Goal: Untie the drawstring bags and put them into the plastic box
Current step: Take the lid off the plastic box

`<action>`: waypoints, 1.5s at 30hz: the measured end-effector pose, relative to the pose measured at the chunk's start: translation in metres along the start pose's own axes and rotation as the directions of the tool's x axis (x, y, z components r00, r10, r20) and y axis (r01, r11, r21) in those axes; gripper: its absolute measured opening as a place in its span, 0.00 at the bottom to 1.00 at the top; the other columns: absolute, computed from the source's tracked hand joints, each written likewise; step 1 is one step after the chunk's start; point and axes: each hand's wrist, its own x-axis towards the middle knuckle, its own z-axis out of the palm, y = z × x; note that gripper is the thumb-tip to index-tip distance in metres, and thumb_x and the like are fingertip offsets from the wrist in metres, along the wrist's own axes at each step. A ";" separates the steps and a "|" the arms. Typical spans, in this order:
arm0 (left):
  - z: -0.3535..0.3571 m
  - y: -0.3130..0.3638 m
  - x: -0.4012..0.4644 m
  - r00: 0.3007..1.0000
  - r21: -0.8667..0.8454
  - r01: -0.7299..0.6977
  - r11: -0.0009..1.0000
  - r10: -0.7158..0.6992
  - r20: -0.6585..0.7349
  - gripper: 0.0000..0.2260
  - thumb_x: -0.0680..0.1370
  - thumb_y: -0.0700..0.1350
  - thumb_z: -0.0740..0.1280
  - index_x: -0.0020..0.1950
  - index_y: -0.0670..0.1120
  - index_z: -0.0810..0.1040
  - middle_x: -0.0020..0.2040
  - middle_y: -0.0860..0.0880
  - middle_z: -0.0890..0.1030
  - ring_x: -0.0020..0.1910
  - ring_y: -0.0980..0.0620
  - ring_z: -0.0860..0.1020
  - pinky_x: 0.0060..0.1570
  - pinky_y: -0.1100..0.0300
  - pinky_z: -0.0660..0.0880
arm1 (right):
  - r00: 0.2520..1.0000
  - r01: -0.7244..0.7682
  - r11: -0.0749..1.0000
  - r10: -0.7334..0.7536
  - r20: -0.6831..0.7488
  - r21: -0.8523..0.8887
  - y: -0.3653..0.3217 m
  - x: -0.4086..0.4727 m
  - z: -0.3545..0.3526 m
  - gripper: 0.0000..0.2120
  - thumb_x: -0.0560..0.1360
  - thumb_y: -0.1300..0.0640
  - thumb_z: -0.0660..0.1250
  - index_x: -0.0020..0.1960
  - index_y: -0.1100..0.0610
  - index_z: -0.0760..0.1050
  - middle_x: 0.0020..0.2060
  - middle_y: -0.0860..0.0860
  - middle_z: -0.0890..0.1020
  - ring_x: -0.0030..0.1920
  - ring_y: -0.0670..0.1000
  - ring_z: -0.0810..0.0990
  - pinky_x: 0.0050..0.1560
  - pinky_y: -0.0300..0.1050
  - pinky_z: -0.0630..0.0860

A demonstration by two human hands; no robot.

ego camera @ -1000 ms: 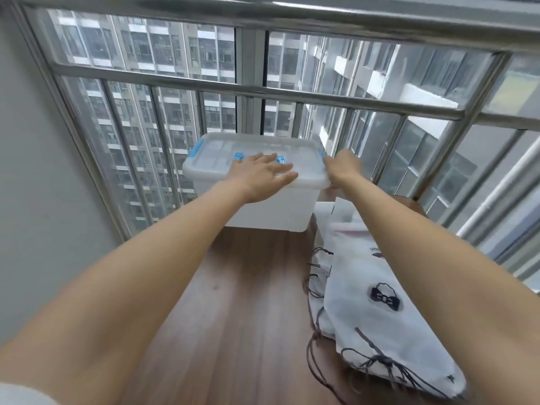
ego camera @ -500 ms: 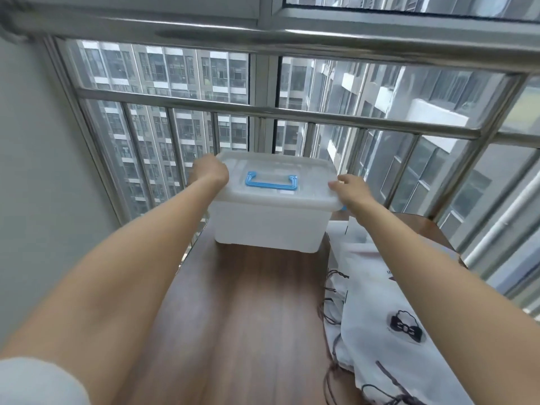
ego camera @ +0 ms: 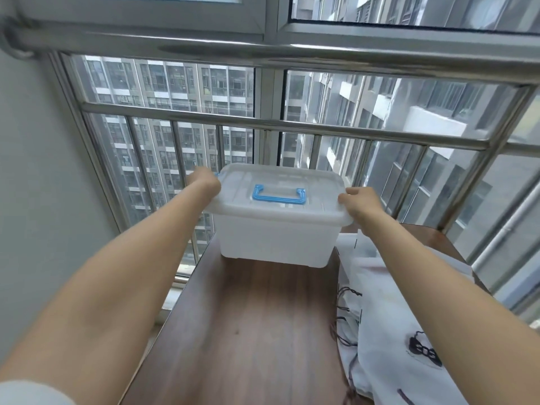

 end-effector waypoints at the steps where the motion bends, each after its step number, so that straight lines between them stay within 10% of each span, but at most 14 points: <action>1: 0.002 0.003 -0.005 0.998 0.120 -0.036 0.992 0.043 -0.053 0.14 0.81 0.38 0.54 0.64 0.35 0.70 0.65 0.37 0.72 0.59 0.41 0.73 0.53 0.53 0.70 | 1.000 -0.009 1.000 0.009 -0.011 0.006 -0.001 -0.001 0.001 0.21 0.73 0.58 0.62 0.65 0.58 0.72 0.62 0.54 0.76 0.56 0.61 0.78 0.52 0.58 0.79; 3: 0.011 0.015 -0.018 0.946 0.252 -0.242 0.937 0.286 -0.152 0.16 0.80 0.41 0.56 0.67 0.39 0.68 0.68 0.39 0.70 0.66 0.40 0.69 0.62 0.47 0.67 | 0.999 -0.025 0.999 0.026 -0.025 0.027 -0.001 -0.003 0.002 0.13 0.71 0.57 0.63 0.53 0.61 0.77 0.52 0.58 0.80 0.52 0.63 0.79 0.52 0.61 0.78; 6: 0.027 0.038 -0.051 0.686 0.055 -0.726 0.686 0.716 0.125 0.25 0.79 0.57 0.59 0.73 0.48 0.64 0.73 0.46 0.67 0.71 0.46 0.65 0.70 0.49 0.62 | 0.997 -0.076 0.994 0.077 -0.011 0.084 0.000 -0.004 0.002 0.07 0.69 0.57 0.63 0.41 0.60 0.75 0.47 0.61 0.79 0.50 0.64 0.79 0.51 0.63 0.78; 9: 0.038 0.053 -0.074 0.548 0.093 -0.824 0.558 0.746 0.378 0.37 0.70 0.65 0.67 0.74 0.53 0.62 0.73 0.48 0.65 0.73 0.48 0.62 0.69 0.51 0.61 | 0.995 -0.099 0.985 0.097 0.023 0.139 0.001 -0.005 0.000 0.06 0.71 0.56 0.63 0.42 0.60 0.74 0.51 0.61 0.79 0.52 0.63 0.79 0.53 0.63 0.77; 15: 0.036 0.063 -0.073 0.528 0.158 -0.844 0.512 0.743 0.411 0.33 0.70 0.61 0.70 0.71 0.51 0.68 0.54 0.47 0.77 0.49 0.49 0.72 0.44 0.60 0.65 | 0.983 -0.147 0.961 0.115 0.143 0.233 0.002 -0.009 -0.006 0.19 0.77 0.49 0.57 0.60 0.59 0.74 0.47 0.53 0.79 0.49 0.56 0.79 0.57 0.59 0.76; 19: 0.026 0.064 -0.072 0.539 0.090 -0.827 0.556 0.737 0.408 0.29 0.71 0.60 0.69 0.70 0.53 0.70 0.68 0.47 0.73 0.63 0.48 0.72 0.57 0.57 0.68 | 0.984 -0.137 0.959 0.103 0.144 0.249 0.002 -0.011 -0.007 0.19 0.75 0.45 0.55 0.56 0.56 0.75 0.53 0.55 0.79 0.52 0.57 0.78 0.58 0.59 0.76; 26: 0.019 0.058 -0.093 0.516 0.189 -0.856 0.481 0.819 0.251 0.20 0.78 0.52 0.65 0.69 0.51 0.72 0.60 0.46 0.79 0.58 0.46 0.74 0.52 0.59 0.69 | 0.995 -0.079 0.950 0.056 0.086 0.301 0.000 -0.017 -0.003 0.18 0.75 0.48 0.62 0.56 0.61 0.75 0.52 0.57 0.79 0.54 0.60 0.78 0.59 0.59 0.75; 33: 0.014 0.044 -0.121 0.486 0.374 -0.829 0.415 0.866 0.116 0.15 0.80 0.49 0.61 0.65 0.45 0.73 0.63 0.46 0.76 0.59 0.43 0.76 0.55 0.49 0.73 | 0.996 0.093 0.940 -0.087 -0.032 0.330 -0.026 -0.047 -0.012 0.12 0.73 0.61 0.62 0.46 0.72 0.74 0.37 0.59 0.75 0.38 0.54 0.72 0.40 0.52 0.73; 36: 0.003 0.030 -0.148 0.498 0.300 -0.834 0.464 0.866 0.046 0.16 0.80 0.47 0.61 0.67 0.45 0.71 0.67 0.47 0.73 0.65 0.45 0.73 0.59 0.47 0.72 | 0.994 0.039 0.828 -0.090 0.064 0.559 -0.037 -0.079 -0.026 0.09 0.74 0.68 0.61 0.36 0.62 0.71 0.33 0.55 0.74 0.32 0.53 0.72 0.31 0.44 0.70; 40: -0.006 0.007 -0.176 0.562 0.105 -0.823 0.558 0.827 0.017 0.21 0.77 0.45 0.66 0.70 0.49 0.70 0.72 0.51 0.68 0.69 0.48 0.68 0.64 0.53 0.67 | 0.984 -0.007 0.694 -0.122 0.128 0.720 -0.042 -0.127 -0.041 0.10 0.74 0.72 0.62 0.51 0.61 0.67 0.41 0.54 0.76 0.39 0.51 0.77 0.40 0.47 0.77; 45: -0.023 -0.020 -0.224 0.686 -0.274 -0.697 0.663 0.727 0.015 0.27 0.73 0.42 0.68 0.72 0.50 0.67 0.72 0.48 0.66 0.69 0.51 0.68 0.65 0.64 0.61 | 0.950 0.112 0.770 -0.269 0.160 0.629 -0.042 -0.208 -0.051 0.18 0.73 0.73 0.62 0.59 0.60 0.64 0.49 0.57 0.78 0.48 0.58 0.80 0.51 0.58 0.78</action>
